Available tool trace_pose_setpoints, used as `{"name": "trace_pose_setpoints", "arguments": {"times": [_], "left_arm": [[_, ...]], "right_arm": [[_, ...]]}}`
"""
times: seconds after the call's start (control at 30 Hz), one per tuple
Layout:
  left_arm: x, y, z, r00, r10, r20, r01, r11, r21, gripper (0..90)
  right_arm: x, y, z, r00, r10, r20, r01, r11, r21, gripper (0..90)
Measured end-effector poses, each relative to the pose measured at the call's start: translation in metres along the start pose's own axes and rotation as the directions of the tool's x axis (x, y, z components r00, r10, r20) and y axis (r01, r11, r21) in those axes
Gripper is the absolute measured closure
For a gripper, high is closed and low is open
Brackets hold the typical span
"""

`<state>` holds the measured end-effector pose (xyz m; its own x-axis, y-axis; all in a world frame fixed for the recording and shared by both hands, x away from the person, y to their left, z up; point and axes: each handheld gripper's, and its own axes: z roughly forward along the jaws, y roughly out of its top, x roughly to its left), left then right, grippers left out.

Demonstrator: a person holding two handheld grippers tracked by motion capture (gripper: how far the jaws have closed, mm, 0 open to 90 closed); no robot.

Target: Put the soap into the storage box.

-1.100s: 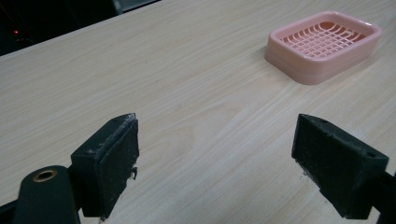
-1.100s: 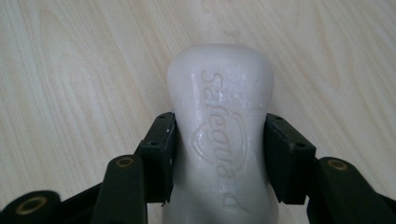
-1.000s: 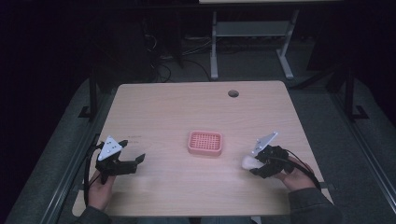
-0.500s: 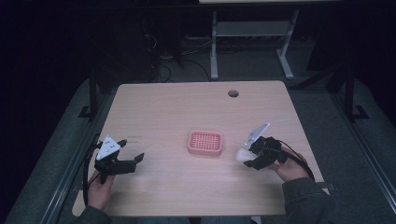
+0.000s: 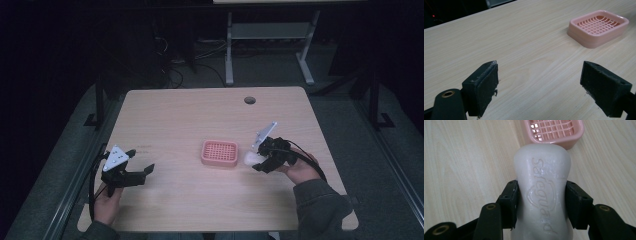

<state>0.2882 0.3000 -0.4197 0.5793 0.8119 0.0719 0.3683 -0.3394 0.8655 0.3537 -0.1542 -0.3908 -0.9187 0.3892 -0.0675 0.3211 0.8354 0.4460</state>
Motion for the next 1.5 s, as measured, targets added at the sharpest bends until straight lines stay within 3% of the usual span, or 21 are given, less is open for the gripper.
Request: {"name": "trace_pose_setpoints", "arguments": {"times": [0.77, 1.5], "left_arm": [[0.002, 0.000, -0.001, 1.0000, -0.007, -0.002, 0.007, 1.0000, -0.002, 14.3], [0.001, 0.000, -0.001, 0.9999, -0.012, 0.000, 0.012, 0.9999, -0.003, 14.3]], "right_arm": [[-0.012, 0.037, 0.003, 0.9990, -0.041, -0.019, 0.041, 0.999, -0.012, 48.3], [-0.019, 0.058, 0.009, 0.9972, -0.068, -0.031, 0.068, 0.998, -0.004, 48.3]]}}
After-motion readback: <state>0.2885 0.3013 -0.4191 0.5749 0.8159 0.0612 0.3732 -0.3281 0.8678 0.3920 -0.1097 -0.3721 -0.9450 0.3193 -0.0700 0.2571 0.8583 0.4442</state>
